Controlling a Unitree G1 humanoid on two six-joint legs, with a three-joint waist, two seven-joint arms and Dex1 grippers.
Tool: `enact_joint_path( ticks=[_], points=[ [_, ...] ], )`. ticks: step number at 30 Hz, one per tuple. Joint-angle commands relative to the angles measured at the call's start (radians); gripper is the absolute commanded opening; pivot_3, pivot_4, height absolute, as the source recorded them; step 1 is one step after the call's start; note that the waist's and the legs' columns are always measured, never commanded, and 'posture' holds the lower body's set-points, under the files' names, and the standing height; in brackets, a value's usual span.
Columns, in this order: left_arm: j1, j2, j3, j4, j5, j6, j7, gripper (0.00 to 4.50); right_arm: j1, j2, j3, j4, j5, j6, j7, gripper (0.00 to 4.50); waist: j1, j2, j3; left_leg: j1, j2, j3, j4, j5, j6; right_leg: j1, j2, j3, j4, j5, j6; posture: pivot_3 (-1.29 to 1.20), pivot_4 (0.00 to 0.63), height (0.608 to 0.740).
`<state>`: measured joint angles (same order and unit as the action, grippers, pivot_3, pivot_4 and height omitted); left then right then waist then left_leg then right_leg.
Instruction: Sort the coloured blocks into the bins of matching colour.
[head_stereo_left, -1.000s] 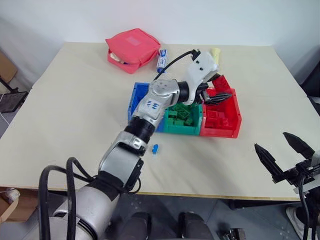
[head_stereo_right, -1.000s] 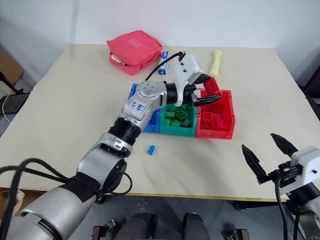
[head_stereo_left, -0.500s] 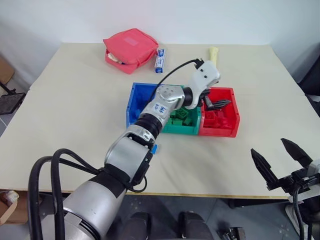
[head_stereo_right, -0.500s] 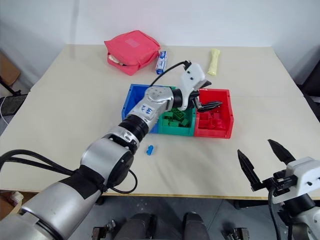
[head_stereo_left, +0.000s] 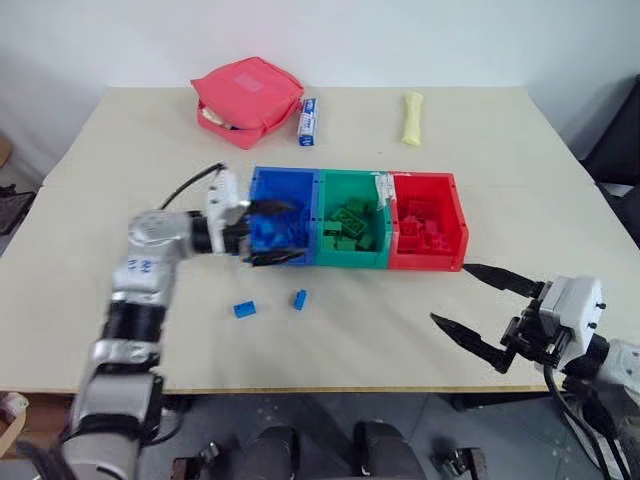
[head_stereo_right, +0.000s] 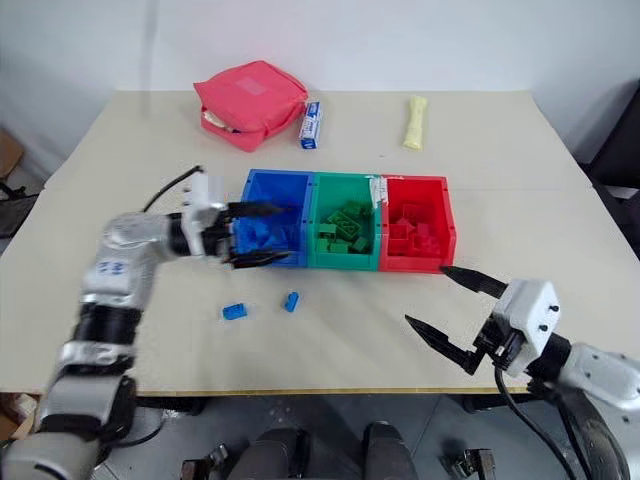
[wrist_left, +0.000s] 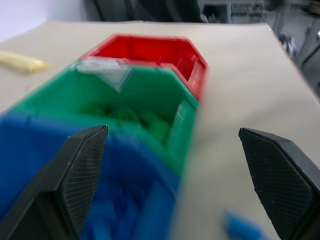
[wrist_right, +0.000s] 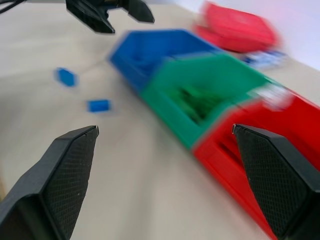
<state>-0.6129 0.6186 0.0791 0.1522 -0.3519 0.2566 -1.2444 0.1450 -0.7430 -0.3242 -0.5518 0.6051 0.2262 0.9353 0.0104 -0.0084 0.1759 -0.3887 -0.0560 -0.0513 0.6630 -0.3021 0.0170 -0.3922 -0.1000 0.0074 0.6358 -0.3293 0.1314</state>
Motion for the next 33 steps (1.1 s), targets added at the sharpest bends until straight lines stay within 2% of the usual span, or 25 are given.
enact_joint_path(
  ticks=[1,6,11,17,23,28,33],
  points=[
    [0.141,0.095,0.105,-0.082,-0.047,0.016,-0.009,4.45,-0.070,-0.035,0.060,0.054,0.012,0.004,0.086,4.50,0.004,0.000,0.000,0.000,0.000,0.000,0.000,0.000,0.000,0.000,0.000,0.000,-0.001,0.000,0.000,0.00,0.150,0.740],
    [0.329,0.188,0.188,-0.001,-0.008,-0.063,0.023,4.45,-0.175,-0.035,0.152,0.106,-0.007,0.020,0.121,4.50,0.010,0.000,0.000,0.001,0.000,0.000,-0.001,0.000,0.000,0.000,0.000,0.000,0.000,-0.001,-0.001,0.00,0.150,0.740],
    [0.376,0.177,0.166,-0.071,-0.031,-0.071,0.041,4.45,-0.192,-0.045,0.169,0.117,-0.016,0.034,0.132,4.50,0.021,0.000,0.000,0.000,0.000,-0.001,-0.001,-0.001,0.001,0.000,-0.003,-0.001,-0.001,-0.001,-0.002,0.00,0.150,0.740],
    [0.281,0.117,-0.023,-0.181,0.005,-0.043,0.027,4.45,-0.106,-0.073,0.121,0.101,-0.021,0.038,0.143,4.50,0.018,0.000,0.000,0.000,-0.001,-0.001,-0.001,-0.002,0.001,0.000,-0.003,-0.002,-0.001,-0.001,-0.002,0.00,0.150,0.740],
    [0.070,0.000,-0.285,-0.100,0.234,-0.079,0.118,4.45,0.024,-0.068,0.045,0.059,-0.039,0.014,0.119,4.50,0.016,0.000,0.000,0.000,-0.001,0.001,0.000,-0.002,0.000,0.000,0.001,-0.001,0.001,0.000,-0.001,0.00,0.150,0.740],
    [-0.004,-0.053,-0.382,0.003,0.317,-0.133,0.116,4.45,0.108,-0.047,0.014,-0.019,-0.031,0.028,0.075,4.50,0.010,0.000,0.000,0.000,0.001,0.005,0.000,-0.002,0.001,-0.001,0.003,-0.001,0.005,0.000,-0.001,0.00,0.150,0.740],
    [-0.041,-0.052,-0.427,0.080,0.374,-0.140,0.113,4.45,0.160,-0.028,-0.012,-0.069,-0.029,0.033,0.035,4.50,0.014,0.000,0.000,0.001,0.001,0.004,0.001,-0.002,0.001,-0.001,0.003,-0.001,0.005,0.000,-0.001,0.00,0.150,0.740]
  ],
)
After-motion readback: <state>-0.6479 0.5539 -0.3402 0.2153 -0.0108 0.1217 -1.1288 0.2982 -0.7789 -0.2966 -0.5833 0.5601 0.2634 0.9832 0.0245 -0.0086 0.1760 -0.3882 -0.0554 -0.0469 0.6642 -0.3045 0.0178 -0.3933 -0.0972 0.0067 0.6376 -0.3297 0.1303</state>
